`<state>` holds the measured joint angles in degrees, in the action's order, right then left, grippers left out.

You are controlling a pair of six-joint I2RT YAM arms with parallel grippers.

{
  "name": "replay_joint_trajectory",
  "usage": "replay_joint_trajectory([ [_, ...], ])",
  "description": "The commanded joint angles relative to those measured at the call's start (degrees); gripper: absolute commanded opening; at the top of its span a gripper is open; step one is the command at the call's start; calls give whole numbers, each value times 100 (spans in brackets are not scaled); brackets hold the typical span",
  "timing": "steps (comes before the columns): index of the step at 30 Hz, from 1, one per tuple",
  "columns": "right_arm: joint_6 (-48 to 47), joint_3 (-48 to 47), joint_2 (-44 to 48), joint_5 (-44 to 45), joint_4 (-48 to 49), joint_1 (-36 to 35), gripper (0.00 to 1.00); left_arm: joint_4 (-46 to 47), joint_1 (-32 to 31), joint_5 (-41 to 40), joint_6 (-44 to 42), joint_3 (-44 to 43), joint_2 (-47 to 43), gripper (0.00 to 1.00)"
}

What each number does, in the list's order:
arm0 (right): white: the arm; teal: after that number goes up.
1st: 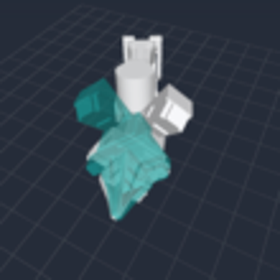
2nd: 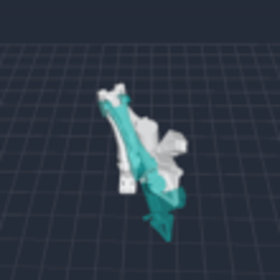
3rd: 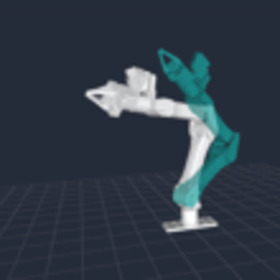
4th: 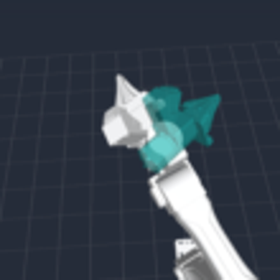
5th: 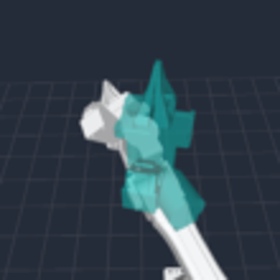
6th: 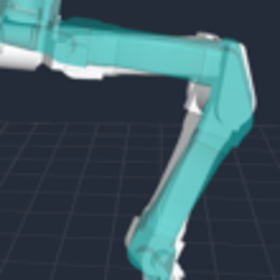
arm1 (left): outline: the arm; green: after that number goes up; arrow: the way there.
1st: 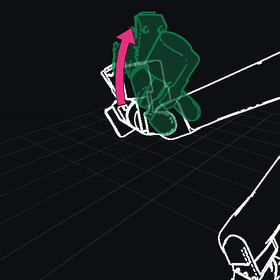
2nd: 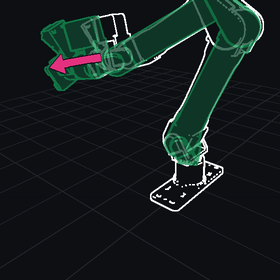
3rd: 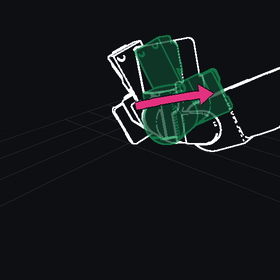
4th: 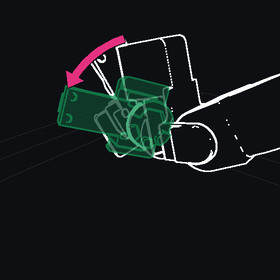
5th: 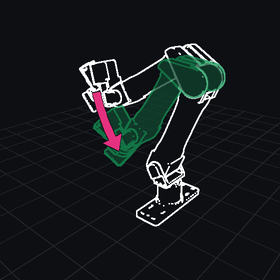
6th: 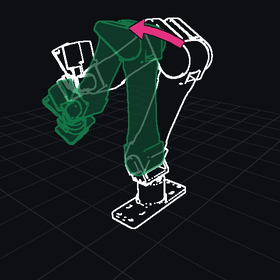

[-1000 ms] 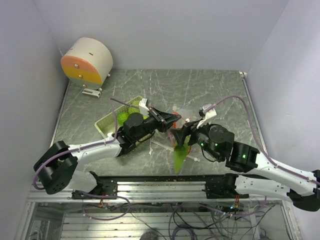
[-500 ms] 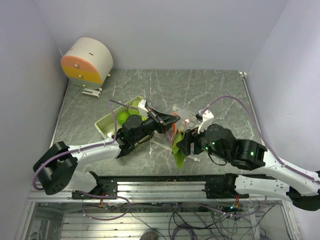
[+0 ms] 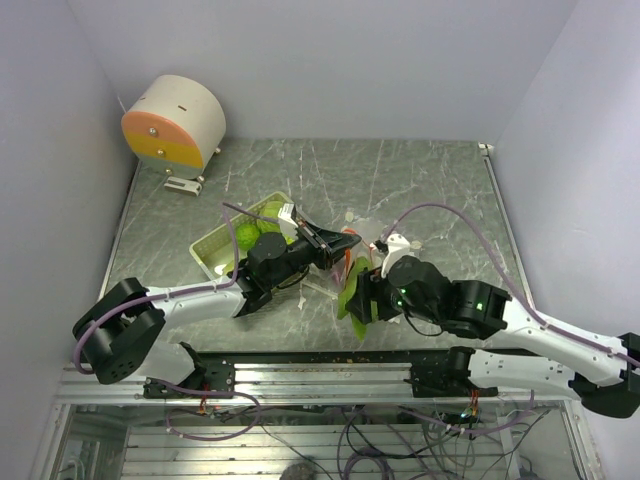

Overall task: Place the food in the zip-top bag and seal the zipper
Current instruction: Place the fake vegetable in the zipper food storage bag.

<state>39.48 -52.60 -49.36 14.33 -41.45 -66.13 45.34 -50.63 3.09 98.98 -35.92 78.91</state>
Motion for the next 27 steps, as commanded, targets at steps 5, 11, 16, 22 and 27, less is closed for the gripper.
replay_joint_trajectory([
  [5, 416, 404, -10, 574, 22, -30, 61, 634, -8, 109, 69, -108, -34, 7],
  [11, 611, 589, 146, 1128, -226, -26, 44, 675, -10, 80, 101, -56, -47, 7],
  [16, 640, 780, 175, 1218, 12, -24, 59, 715, -12, 151, 108, -126, 13, 7],
  [22, 556, 827, -55, 1535, 288, -24, 80, 590, -18, 225, 56, -226, -34, 7],
  [27, 527, 821, -185, 1740, 504, -29, 45, 449, -17, 240, 0, -227, -154, 7],
])
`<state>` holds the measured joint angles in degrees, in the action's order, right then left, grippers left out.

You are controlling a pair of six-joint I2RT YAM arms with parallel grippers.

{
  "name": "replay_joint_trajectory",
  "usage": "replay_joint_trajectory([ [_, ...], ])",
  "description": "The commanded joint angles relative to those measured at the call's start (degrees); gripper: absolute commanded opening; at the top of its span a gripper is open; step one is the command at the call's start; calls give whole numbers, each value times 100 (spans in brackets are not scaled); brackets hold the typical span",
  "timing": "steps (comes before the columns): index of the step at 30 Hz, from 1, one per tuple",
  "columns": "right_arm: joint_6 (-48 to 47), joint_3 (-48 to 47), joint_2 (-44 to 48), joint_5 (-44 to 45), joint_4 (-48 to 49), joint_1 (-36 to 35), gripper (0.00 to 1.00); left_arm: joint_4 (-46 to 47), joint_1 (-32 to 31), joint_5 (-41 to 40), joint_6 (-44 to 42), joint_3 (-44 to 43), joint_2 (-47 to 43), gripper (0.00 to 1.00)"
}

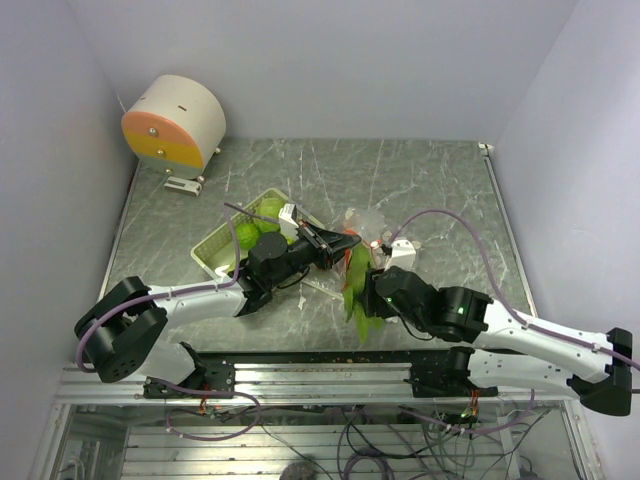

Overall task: Place the food in the zip-top bag and seal the zipper
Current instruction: Place the fake vegetable in the zipper food storage bag.

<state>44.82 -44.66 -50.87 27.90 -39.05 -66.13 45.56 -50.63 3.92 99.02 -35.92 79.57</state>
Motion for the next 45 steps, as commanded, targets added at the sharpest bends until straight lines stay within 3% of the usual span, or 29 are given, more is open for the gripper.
replay_joint_trajectory([
  [1, -12, 28, -10, 432, 310, -25, 30, 426, -15, 153, -6, -219, -222, 7],
  [3, -10, -20, 54, 607, 304, -28, 2, 471, -13, 157, 18, -171, -208, 7],
  [4, 6, -57, 83, 769, 268, -26, 0, 512, -12, 153, 46, -151, -187, 7],
  [9, -94, -22, 539, 1326, 503, -25, 0, 702, -24, 202, 147, -97, -45, 7],
  [12, -485, 337, 1119, 1568, 1526, -26, 0, 709, -23, 242, 150, -146, 10, 7],
  [17, -1724, 1544, 1894, 2049, 4107, -30, 0, 646, -18, 268, 144, -216, 71, 7],
  [20, -2370, 1847, 1701, 2273, 5079, -31, 0, 612, -20, 293, 139, -246, 77, 7],
  [27, -2451, 1666, 417, 2415, 5381, -29, 0, 453, -25, 328, 87, -313, 14, 7],
  [29, -2580, 1737, 243, 2720, 5685, -15, 8, 445, -28, 373, 82, -336, 23, 7],
  [32, -2556, 1511, -81, 2958, 5392, 16, 36, 417, -37, 350, 86, -329, 11, 7],
  [33, -2452, 1356, -149, 2944, 5097, 20, 41, 400, -43, 334, 83, -323, 2, 7],
  [38, -2276, 833, 129, 1956, 4232, -4, 62, 425, -41, 249, 91, -273, 23, 7],
  [45, -1914, 104, 855, 980, 2565, -2, 65, 633, -41, 100, 183, -100, 174, 7],
])
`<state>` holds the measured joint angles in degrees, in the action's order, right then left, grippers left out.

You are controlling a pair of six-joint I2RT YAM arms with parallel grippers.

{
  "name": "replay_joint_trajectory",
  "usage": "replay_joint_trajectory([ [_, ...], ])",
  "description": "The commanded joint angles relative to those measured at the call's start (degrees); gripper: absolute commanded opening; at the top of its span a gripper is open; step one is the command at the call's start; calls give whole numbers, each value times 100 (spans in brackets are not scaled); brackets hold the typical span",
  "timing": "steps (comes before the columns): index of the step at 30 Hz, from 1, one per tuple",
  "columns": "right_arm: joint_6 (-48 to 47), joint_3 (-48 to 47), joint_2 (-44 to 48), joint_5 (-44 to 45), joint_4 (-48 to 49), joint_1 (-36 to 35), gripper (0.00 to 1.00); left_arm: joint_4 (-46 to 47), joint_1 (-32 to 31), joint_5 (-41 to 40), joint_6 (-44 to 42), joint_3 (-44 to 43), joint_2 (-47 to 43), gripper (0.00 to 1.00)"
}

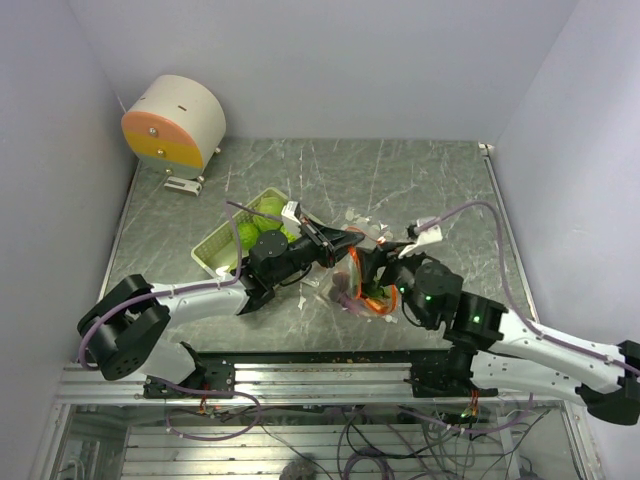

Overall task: Place the food in the zip-top bag and seal the zipper
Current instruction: Place the fake vegetable in the zipper food storage bag, then adjust the zipper food storage bag at the center of the board.

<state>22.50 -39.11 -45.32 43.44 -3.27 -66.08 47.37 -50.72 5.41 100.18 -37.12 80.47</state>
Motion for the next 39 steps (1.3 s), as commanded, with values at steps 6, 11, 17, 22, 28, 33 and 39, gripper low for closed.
replay_joint_trajectory([
  [6, 1472, -863, 589, -238, -2891, -1, 62, 921, -34, -197, 281, 280, 259, 7],
  [11, 2204, -698, 777, -153, -3895, -1, 53, 908, -29, -178, 275, 209, 319, 7],
  [17, 2384, -137, 881, -532, -3458, -9, 52, 912, -27, -102, 236, 33, 445, 7],
  [22, 2492, 293, 580, -667, -2858, -8, 51, 934, -32, -78, 236, 27, 489, 7],
  [28, 2542, 615, 161, -365, -1997, -4, 48, 863, -34, -57, 159, 39, 385, 7],
  [33, 2616, 582, -279, -201, -1768, 6, 38, 741, -34, -19, 70, 47, 286, 7],
  [39, 2932, 532, -521, -71, -2080, 3, 12, 889, -20, -77, 126, 207, 259, 7],
])
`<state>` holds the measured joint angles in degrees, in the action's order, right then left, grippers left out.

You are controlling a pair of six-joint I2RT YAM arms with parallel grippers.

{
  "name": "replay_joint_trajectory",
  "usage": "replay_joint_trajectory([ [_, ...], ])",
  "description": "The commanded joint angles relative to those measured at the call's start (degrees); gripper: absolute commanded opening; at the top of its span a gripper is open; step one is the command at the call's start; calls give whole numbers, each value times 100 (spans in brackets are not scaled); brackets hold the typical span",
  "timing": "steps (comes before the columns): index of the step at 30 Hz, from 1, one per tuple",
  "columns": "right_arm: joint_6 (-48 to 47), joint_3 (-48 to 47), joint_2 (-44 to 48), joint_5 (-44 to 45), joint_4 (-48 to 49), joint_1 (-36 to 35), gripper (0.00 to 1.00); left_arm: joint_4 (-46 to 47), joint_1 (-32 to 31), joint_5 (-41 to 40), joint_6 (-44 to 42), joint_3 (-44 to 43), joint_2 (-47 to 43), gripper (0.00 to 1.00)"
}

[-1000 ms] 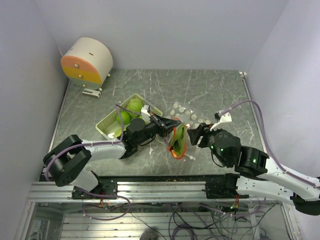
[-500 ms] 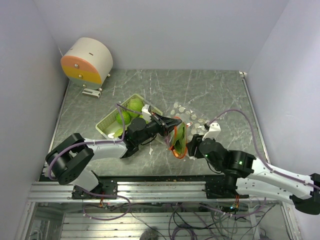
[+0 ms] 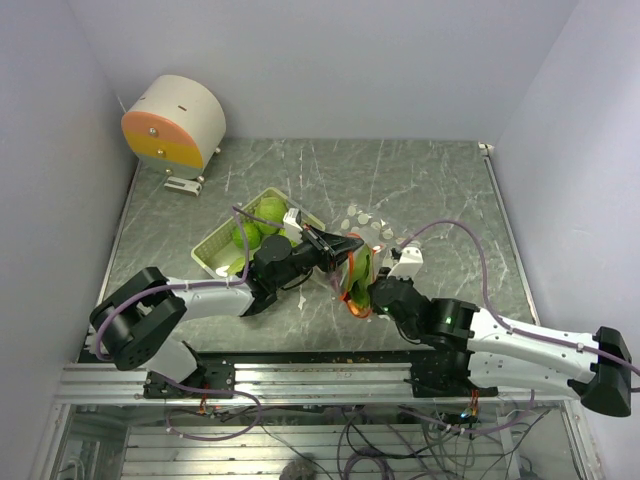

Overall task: Place the food in the zip-top bag and seal the zipper
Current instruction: Adjust the zipper food storage bag at the center of the board.

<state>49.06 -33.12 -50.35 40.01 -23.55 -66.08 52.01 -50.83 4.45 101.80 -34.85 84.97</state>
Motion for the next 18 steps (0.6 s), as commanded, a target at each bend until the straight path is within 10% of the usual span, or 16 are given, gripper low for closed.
replay_joint_trajectory([
  [1, 309, -109, 7, 311, -131, 7, 6, 447, -2, 40, -56, -22, -196, 7],
  [10, -241, -2433, -132, 621, -1634, 16, 0, -1382, 415, 866, -1696, -41, -956, 7],
  [18, -432, -2794, -675, 409, -1531, 102, 0, -3533, 513, 869, -3534, -672, -2105, 37],
])
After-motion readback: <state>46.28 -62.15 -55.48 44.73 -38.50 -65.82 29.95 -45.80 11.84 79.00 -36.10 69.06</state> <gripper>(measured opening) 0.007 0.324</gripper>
